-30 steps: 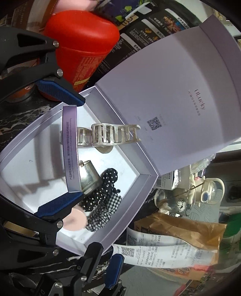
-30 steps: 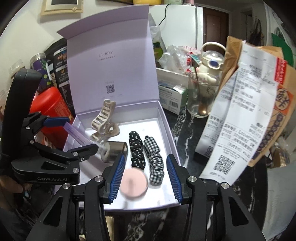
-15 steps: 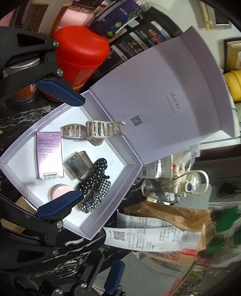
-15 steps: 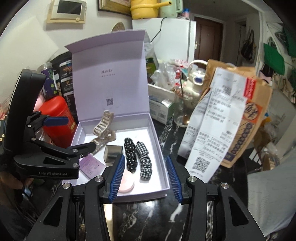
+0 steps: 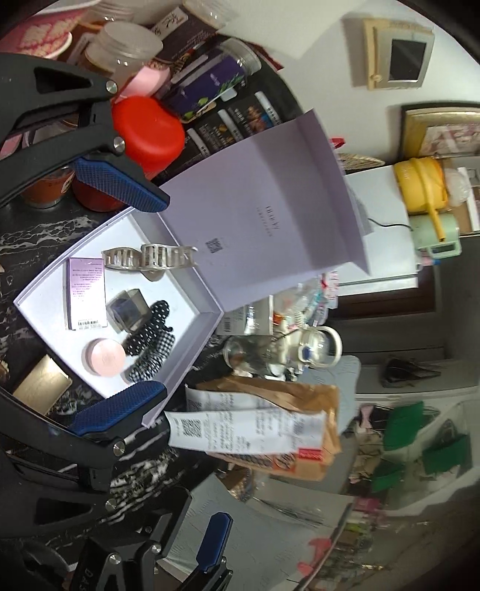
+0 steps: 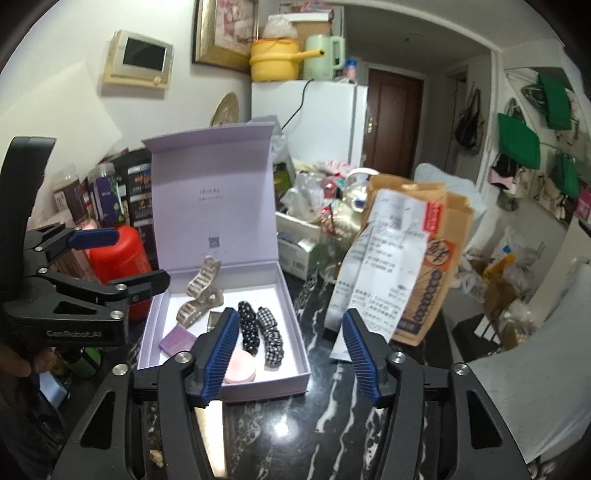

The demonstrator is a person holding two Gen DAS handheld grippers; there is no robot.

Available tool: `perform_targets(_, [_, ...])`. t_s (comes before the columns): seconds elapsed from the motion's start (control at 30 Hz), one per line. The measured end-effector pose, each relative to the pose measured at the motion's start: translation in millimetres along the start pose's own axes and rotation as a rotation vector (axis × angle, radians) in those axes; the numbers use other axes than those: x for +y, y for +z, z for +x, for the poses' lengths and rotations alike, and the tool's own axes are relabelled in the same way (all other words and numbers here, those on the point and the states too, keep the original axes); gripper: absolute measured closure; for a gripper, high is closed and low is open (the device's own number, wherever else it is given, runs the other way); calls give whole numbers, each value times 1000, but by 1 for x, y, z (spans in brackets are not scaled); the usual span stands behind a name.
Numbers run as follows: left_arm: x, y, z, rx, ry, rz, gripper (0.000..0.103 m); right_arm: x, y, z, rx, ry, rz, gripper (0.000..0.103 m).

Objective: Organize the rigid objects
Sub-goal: 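Lower the purple card into the box and open the left tool, then withdraw both tools from the box toward the gold case and star clip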

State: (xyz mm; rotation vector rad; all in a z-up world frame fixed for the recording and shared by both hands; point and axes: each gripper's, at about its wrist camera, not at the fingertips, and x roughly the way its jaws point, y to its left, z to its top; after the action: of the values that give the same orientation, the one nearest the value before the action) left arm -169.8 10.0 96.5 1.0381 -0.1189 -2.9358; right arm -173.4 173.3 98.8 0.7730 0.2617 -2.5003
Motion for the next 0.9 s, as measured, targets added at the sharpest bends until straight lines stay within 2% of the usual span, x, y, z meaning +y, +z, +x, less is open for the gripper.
perform_targets(0.1, [-2, -1, -17, -33, -9, -5, 0, 0, -2, -15, -25, 0, 3, 38])
perform_targets(0.23, [-8, -6, -38, -74, -13, 10, 0, 2, -6, -29, -48, -6, -9, 33])
perform_targets(0.53, [-17, -22, -62, -97, -32, 24, 0, 12, -21, -62, -94, -6, -30, 22])
perform_targets(0.9, [-17, -48, -77, -88, -37, 34, 0, 28, -40, -85, -123, -12, -36, 21])
